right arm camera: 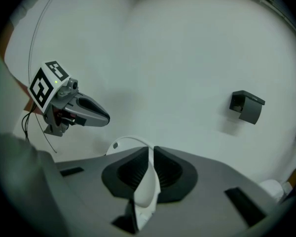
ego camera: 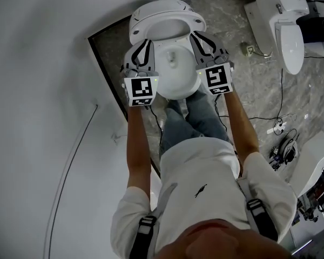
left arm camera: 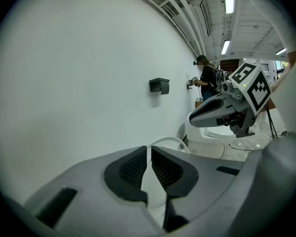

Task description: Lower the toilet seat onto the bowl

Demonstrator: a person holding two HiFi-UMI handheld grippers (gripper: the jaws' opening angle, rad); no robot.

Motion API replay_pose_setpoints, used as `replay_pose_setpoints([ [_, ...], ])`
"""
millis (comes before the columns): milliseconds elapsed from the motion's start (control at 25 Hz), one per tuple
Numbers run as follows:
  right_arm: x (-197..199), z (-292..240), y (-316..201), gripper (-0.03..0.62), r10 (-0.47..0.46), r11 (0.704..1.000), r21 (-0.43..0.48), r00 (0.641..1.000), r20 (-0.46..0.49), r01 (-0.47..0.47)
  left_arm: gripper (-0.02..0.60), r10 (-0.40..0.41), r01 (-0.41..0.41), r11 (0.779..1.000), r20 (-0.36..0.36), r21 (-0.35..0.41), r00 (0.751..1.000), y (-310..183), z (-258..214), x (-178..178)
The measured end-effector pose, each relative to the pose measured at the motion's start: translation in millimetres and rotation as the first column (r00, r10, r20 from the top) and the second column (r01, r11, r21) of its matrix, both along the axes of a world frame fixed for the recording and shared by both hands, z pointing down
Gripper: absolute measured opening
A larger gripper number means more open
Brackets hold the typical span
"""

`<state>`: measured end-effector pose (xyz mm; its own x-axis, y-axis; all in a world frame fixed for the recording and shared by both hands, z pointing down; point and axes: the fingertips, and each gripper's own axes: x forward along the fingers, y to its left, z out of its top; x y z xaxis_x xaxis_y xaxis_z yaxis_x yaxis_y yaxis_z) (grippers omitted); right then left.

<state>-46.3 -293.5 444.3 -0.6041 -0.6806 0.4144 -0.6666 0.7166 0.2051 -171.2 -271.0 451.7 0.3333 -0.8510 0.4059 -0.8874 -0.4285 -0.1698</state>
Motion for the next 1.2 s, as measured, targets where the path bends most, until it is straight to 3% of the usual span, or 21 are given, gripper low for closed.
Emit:
replay_pose_setpoints([
  [640, -5.2, 38.0, -42.3, 0.041, -0.019, 0.999, -0.031, 0.996, -0.084, 0.016, 0.034, -0.026, 0.026, 0.996, -0.004, -0.088, 1.0, -39.4, 49.7, -9.0],
  [760, -5.0, 44.3, -52.0, 0.089, -0.016, 1.0, -0.024, 0.995, -0.097, 0.013, 0.09, -0.032, 0.033, 0.995, 0.006, -0.098, 0.999, -46.0, 57.1, -11.5],
  [1200, -6.7, 65.2, -80.3, 0.091, -0.003, 1.0, -0.011, 0.989, -0.15, 0.001, 0.095, -0.03, 0.034, 0.994, 0.043, -0.103, 0.999, -65.7, 68.8, -12.9],
])
